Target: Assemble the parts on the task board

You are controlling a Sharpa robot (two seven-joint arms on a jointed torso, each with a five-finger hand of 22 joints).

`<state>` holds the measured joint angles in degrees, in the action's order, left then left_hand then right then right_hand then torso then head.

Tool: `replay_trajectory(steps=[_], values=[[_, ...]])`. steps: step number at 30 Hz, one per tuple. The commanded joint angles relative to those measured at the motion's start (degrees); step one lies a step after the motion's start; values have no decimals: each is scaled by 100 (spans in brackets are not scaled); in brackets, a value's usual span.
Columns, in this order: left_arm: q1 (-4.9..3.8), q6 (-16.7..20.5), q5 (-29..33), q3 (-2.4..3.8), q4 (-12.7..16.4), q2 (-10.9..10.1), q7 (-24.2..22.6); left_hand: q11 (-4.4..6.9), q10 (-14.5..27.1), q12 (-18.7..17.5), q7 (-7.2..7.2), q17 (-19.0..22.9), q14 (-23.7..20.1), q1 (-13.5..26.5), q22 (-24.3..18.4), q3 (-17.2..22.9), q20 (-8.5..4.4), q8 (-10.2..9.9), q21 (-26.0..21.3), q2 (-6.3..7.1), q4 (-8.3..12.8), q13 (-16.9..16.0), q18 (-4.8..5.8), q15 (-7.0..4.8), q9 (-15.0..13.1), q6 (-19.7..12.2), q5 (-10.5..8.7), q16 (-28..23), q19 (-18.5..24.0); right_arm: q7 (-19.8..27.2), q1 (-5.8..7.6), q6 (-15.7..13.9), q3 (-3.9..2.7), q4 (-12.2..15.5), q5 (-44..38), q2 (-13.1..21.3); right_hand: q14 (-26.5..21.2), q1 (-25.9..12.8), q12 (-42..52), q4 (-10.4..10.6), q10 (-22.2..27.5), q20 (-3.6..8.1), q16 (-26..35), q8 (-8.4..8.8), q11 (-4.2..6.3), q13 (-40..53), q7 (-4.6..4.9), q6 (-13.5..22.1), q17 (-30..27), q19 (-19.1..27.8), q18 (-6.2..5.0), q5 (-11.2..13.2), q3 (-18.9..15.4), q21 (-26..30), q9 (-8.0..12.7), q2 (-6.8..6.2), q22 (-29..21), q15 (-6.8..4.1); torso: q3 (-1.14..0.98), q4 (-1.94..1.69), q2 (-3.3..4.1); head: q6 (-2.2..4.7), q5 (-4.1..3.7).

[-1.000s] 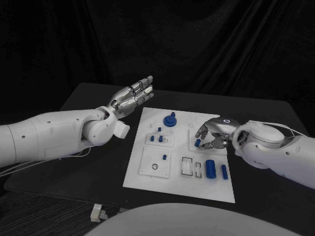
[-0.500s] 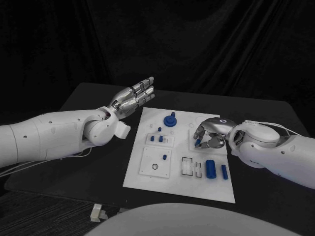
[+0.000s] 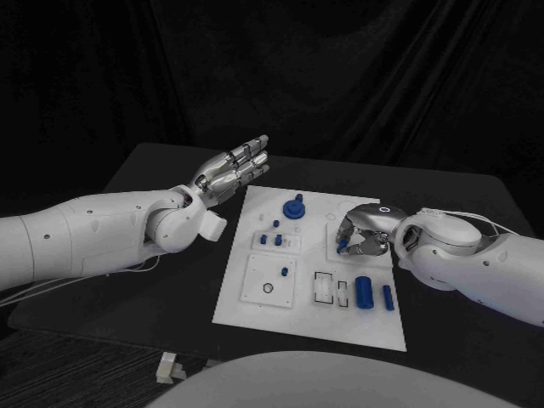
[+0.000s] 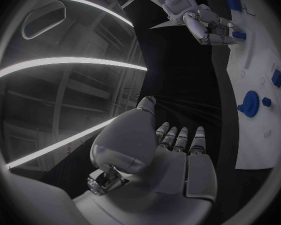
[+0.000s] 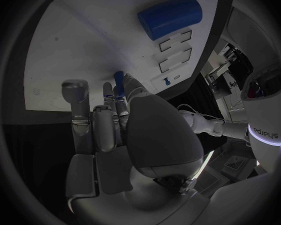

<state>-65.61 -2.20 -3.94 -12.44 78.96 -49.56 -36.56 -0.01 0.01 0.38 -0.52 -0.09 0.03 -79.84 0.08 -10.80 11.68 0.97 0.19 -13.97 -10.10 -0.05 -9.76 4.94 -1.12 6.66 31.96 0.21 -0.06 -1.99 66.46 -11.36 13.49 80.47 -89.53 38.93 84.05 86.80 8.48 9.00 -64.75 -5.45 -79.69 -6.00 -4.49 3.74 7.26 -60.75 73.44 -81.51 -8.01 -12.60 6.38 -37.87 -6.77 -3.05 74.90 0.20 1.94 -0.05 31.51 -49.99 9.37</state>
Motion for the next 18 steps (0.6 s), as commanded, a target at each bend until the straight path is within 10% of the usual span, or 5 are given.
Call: replay_trajectory(steps=[1, 18], values=[[14, -111, 20, 6, -5, 25, -37, 2, -1, -38, -71, 9, -3, -45, -8, -3, 44, 40, -19, -16, 51, 5, -45, 61, -11, 22, 14, -21, 6, 31, -16, -15, -4, 1, -8, 2, 252, 110, -35, -4, -98, 11, 16, -45, 19, -2, -4, -118, -12, 28, 73, 2, 85, 2, -23, 1, 549, -59, 2, 3, 0, -1, -11], [38, -129, 20, 7, -48, 79, -2, -11, -1, -38, -131, 9, -3, -22, -8, 19, 68, 70, -19, -48, 82, 5, -45, 84, -30, 133, 20, -21, 6, 94, -12, -404, -8, 121, -8, 102, 245, 212, -109, 34, -389, 50, 25, -85, 86, -6, -58, -399, -20, 80, 63, -33, 308, 32, -96, 4, 539, -110, 3, -1, 2, -1, 18]])
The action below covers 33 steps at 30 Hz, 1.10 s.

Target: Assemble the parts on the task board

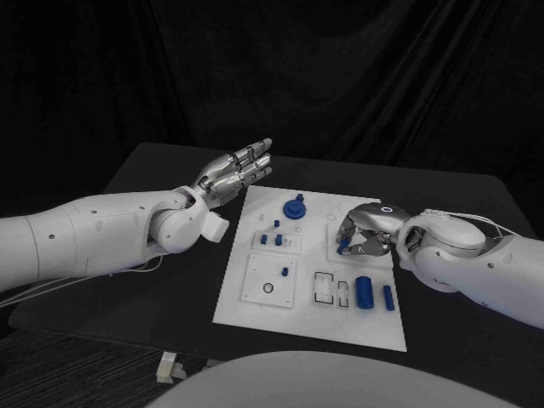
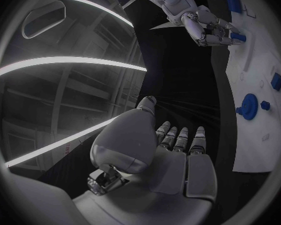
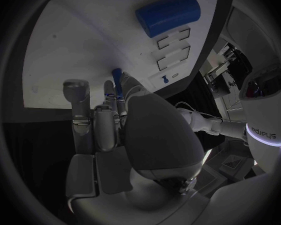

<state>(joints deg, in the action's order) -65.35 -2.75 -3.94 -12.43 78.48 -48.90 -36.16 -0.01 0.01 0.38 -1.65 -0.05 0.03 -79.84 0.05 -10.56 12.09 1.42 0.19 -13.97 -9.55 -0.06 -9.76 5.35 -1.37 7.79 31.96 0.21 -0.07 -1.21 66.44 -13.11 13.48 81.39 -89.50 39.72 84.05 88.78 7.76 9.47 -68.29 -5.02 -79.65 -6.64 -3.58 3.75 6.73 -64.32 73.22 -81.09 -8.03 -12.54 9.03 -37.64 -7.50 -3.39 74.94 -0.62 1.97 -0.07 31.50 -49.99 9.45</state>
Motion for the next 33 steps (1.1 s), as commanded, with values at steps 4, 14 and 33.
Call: replay_trajectory(steps=[4, 14, 33], values=[[16, -64, 20, 6, -6, 14, -33, -11, -1, -38, -18, 5, -3, -22, -5, -5, 27, 24, -19, -48, 27, 6, -45, 43, -5, 20, 20, -21, 7, -10, 11, -284, -11, 93, -11, 84, 218, 17, -68, -4, -77, 17, 99, -24, 5, -8, -15, -89, -115, 59, 51, -130, 82, 96, -41, 23, 518, -38, -2, 0, 1, -1, 24], [20, -54, 20, 6, -20, 20, -14, -15, -1, -38, -15, 5, -3, -18, -5, 6, 33, 23, -19, -66, 31, 6, -45, 46, -3, 13, 20, -21, 7, -116, 224, -374, -18, 377, -11, 250, 225, 34, -101, -9, -186, 38, 102, -59, 41, -6, -56, -208, -110, 59, 52, -183, 138, 67, -90, 4, 521, -68, 0, 3, 2, -1, 68], [23, -20, 20, 5, -47, -12, 4, -21, -1, -38, -16, 5, -3, -6, -5, 15, 43, 27, -19, -85, 34, 6, -46, 50, -5, 27, 16, -21, 7, -49, 785, -56, -12, 1968, -11, 598, 229, 109, -175, -56, -228, 49, 92, -42, 43, -11, -48, -235, -82, 78, 59, -215, 217, 38, -112, -12, 528, -70, -5, 19, 6, -1, 452]])
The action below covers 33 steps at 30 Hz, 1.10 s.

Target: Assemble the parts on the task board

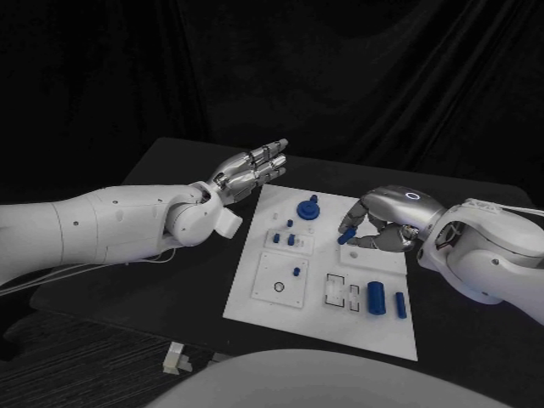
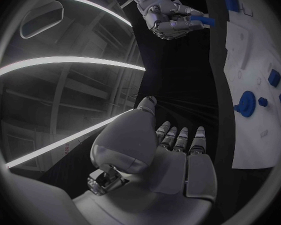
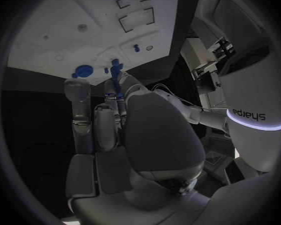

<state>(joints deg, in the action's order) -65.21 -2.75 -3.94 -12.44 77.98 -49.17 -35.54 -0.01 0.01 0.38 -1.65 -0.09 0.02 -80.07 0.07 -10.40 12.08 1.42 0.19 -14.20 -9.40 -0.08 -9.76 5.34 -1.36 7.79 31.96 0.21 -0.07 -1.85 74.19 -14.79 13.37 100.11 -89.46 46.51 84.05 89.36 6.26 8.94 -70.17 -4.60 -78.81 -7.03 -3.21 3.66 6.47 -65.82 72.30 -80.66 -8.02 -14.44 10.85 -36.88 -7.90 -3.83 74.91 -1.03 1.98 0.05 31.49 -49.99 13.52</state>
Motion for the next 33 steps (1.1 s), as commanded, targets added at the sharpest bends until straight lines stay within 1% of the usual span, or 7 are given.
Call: replay_trajectory(steps=[1, 8, 10, 12, 18, 27, 33], values=[[10, -19, 20, 5, 1, 18, -60, -21, -1, -38, -17, 9, -2, 19, -7, -1, 44, 26, -19, -63, 18, 8, -46, 48, -5, 22, 14, -21, 7, 24, 7, 120, 0, 108, -15, -116, 229, 51, -25, -3, -40, 8, 8, -3, 5, -2, -22, -85, 10, 36, 59, -26, 35, -37, -73, 31, 530, -29, -8, -4, 9, -1, 37], [13, 23, 20, 5, 25, 22, -83, 6, -1, -38, -24, 9, -2, 52, -7, -10, -4, 34, -19, -52, 32, 8, -49, -25, -8, 46, 14, -21, 7, 7, -119, 182, 3, -37, -576, -623, 228, 47, -97, -12, -28, 7, 13, 52, -16, -8, 1, -40, 5, 48, 62, -33, 66, -41, -64, -21, 532, -18, -9, -28, 12, -1, 54], [14, 42, 20, 5, 34, 16, -93, 15, -1, -38, -27, 9, -2, 60, -7, -14, -25, 41, -19, -43, 43, 8, -50, -43, -11, 69, 20, -21, 7, -10, -197, 149, 3, -157, -838, -835, 227, 34, -110, -4, -30, 4, 14, 64, -19, -6, 3, -34, 5, 53, 64, -9, 69, -43, -62, -35, 532, -12, -8, -18, 16, -1, 65], [14, 48, 20, 5, 35, 19, -97, 15, -1, -38, -27, 9, -2, 60, -7, -14, -25, 41, -19, -43, 43, 8, -50, -43, -11, 69, 20, -21, 7, -17, -275, 118, 2, -258, -970, -993, 228, 32, -112, -4, -39, 4, 11, 64, -17, -4, 1, -40, 10, 55, 64, 1, 72, -42, -63, -38, 531, -11, -8, -24, 15, -1, 41], [14, 45, 20, 5, 45, 38, -94, -10, -1, -38, -43, 9, -2, 72, -7, -17, -44, 47, -19, -41, 52, 8, -51, -66, -13, 85, 26, -21, 7, -15, -493, 111, 2, -587, -1445, -1404, 229, 35, -114, -7, -46, 3, 6, 65, -15, -3, -1, -44, 17, 55, 64, 4, 77, -46, -64, -41, 532, -11, -2, -43, 19, -1, 63], [15, 13, 20, 6, 24, 75, -62, -45, -1, -38, -83, 9, -2, 77, -7, -8, -51, 58, -19, -55, 65, 8, -51, -78, -18, 121, 28, -21, 7, -71, -640, 241, 2, -813, -1752, -1673, 226, 42, -122, -15, -51, 4, 13, 72, -14, -2, -1, -42, 7, 61, 61, 11, 83, -34, -63, -54, 530, -10, 6, -31, 10, -1, 59], [15, 1, 20, 6, 3, 94, -41, -53, -1, -38, -93, 9, -2, 79, -7, -5, -52, 61, -19, -60, 67, 8, -51, -79, -19, 133, 28, -21, 7, -95, -715, 295, 2, -859, -1784, -1720, 227, 43, -122, -17, -64, 4, 9, 72, -12, 0, -1, -50, 14, 64, 61, 17, 89, -35, -65, -57, 530, -10, -1, -35, 2, -1, 44]])
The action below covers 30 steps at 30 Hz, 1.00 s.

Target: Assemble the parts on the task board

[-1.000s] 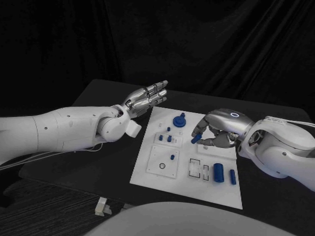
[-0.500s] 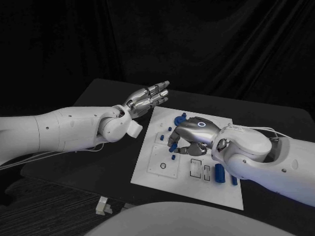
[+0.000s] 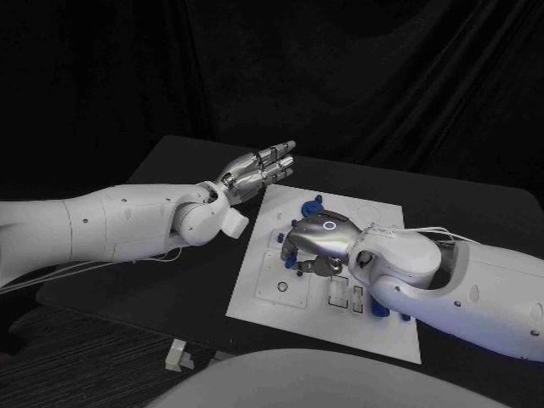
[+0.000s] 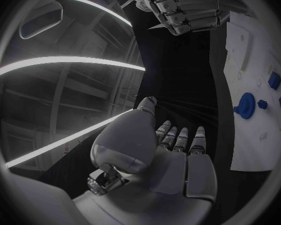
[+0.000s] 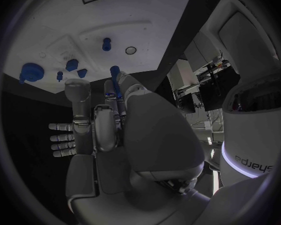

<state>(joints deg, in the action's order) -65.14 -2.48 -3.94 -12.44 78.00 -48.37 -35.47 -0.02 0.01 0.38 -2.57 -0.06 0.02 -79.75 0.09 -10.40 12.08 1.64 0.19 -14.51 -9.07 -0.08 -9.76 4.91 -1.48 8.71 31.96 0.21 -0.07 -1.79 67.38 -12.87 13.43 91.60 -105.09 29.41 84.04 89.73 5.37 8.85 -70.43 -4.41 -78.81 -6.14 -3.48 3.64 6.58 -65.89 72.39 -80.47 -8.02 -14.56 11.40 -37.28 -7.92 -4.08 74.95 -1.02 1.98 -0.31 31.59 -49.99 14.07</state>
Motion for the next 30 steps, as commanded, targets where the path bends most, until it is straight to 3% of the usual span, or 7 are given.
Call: replay_trajectory(steps=[1, 13, 30], values=[[7, -26, 20, 6, -1, 17, -45, -55, -1, -38, -4, 6, -2, 48, -9, -4, -51, 40, -19, -29, 35, 8, -52, -36, -7, 42, 27, -21, 7, -106, -50, 107, -3, -11, -223, -14, 227, 6, -33, -8, -38, -16, 9, -16, 14, 3, -13, -42, 6, 44, 61, 29, 34, 4, -63, -32, 526, -11, -3, 0, -5, -1, -21], [7, -15, 20, 6, -19, 25, -56, -65, -1, -38, -9, 6, -2, 52, -9, -2, -51, 35, -19, -35, 38, 8, -52, -33, -1, 15, 22, -21, 7, -190, -226, 37, -4, -58, -233, -69, 228, 5, -34, -12, -57, -16, 5, -15, 18, 5, -14, -52, 13, 43, 64, 43, 40, -17, -65, -40, 530, -13, -2, -3, -3, -1, -45], [8, -30, 20, 6, -48, 57, -60, -67, -1, -38, -2, 6, -2, 57, -9, -1, -51, 32, -19, -38, 39, 8, -52, -30, 0, 7, 19, -21, 7, -219, -491, -101, -4, -182, -234, -198, 230, 14, -38, -24, -88, -13, -2, -9, 24, 9, -16, -64, 23, 45, 63, 67, 56, -26, -68, -51, 531, -19, -1, -5, -5, -1, -3]])
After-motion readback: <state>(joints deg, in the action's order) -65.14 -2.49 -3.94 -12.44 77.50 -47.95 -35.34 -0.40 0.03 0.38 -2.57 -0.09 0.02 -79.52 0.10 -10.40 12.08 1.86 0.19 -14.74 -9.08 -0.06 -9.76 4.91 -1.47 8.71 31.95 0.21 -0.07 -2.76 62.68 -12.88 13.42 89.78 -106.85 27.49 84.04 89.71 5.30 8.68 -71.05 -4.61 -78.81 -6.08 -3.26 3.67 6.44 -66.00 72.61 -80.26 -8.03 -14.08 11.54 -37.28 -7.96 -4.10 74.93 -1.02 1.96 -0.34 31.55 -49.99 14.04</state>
